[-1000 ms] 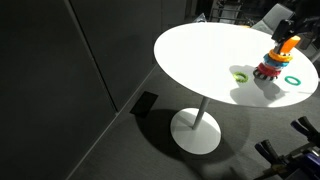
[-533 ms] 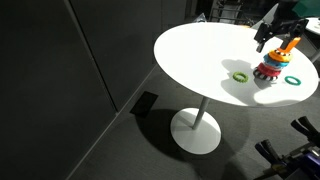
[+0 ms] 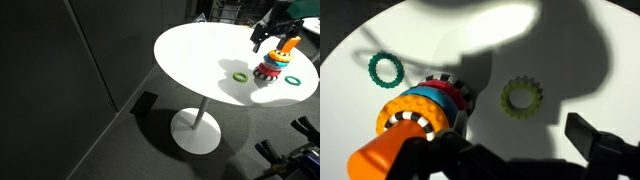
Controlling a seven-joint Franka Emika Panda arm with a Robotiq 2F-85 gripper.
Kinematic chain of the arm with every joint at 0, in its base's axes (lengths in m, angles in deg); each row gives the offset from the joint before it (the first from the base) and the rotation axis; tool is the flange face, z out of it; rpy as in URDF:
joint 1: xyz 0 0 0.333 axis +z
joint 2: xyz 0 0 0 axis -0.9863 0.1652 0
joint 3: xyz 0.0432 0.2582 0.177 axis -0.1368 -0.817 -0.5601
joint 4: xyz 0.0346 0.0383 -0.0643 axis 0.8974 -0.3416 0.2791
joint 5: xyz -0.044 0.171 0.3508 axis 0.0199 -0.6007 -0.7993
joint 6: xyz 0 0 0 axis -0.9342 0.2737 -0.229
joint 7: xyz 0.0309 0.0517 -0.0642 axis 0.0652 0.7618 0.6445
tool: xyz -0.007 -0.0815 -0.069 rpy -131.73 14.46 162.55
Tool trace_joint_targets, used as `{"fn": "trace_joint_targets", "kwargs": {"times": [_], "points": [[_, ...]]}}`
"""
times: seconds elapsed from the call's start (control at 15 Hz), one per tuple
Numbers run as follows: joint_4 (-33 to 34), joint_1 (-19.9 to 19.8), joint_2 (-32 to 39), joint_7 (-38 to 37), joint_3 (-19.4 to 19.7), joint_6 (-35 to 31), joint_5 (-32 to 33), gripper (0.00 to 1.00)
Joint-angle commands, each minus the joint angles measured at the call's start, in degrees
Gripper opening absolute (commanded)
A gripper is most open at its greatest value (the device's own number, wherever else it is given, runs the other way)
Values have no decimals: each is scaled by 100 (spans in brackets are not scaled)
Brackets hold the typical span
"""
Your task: Pick up the lime green ring and put it on the ring holder
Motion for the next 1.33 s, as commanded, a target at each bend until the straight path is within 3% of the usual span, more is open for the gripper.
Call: {"fn": "trace_joint_targets", "kwargs": {"times": [0.0, 0.73, 1.27], "points": [[11, 99, 0, 20, 107, 15, -24, 100], [-419, 186, 403, -109, 173, -1178, -105, 100], [-106, 404, 1101, -224, 315, -1628, -140, 100]]}}
